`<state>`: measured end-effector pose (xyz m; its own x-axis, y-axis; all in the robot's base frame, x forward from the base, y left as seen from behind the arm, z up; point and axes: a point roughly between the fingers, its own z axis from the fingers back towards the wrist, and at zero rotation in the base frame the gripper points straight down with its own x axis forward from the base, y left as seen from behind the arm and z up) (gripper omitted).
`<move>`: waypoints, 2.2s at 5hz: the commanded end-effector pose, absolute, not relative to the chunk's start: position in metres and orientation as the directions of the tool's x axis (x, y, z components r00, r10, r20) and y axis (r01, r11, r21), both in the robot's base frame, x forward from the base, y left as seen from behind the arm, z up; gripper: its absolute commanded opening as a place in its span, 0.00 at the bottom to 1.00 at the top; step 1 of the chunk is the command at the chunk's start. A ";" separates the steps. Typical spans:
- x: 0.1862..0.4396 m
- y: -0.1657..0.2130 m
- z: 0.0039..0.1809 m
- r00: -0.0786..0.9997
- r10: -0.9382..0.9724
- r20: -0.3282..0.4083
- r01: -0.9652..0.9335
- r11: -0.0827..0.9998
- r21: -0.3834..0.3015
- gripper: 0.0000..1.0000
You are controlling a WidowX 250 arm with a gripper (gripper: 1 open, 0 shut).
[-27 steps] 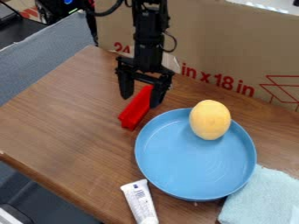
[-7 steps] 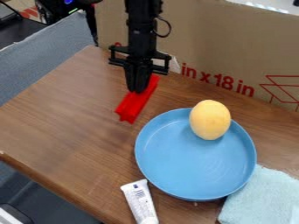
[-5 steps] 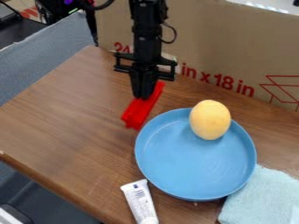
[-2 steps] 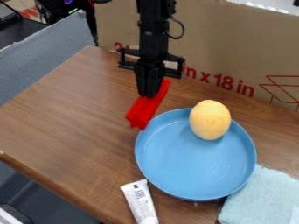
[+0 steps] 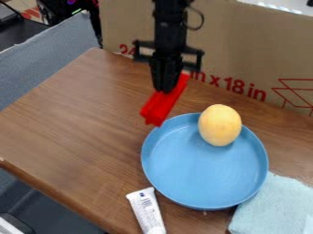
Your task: Put the red object on the blue plate
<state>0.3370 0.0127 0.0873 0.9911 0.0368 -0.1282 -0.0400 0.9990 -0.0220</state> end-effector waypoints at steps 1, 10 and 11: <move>0.334 -0.003 0.124 0.999 -0.009 -0.053 0.010 1.000 0.006 0.00; 0.315 -0.039 0.125 0.988 -0.151 -0.030 0.151 0.989 -0.008 0.00; 0.296 -0.057 0.112 0.976 -0.217 -0.027 0.216 0.976 -0.025 0.00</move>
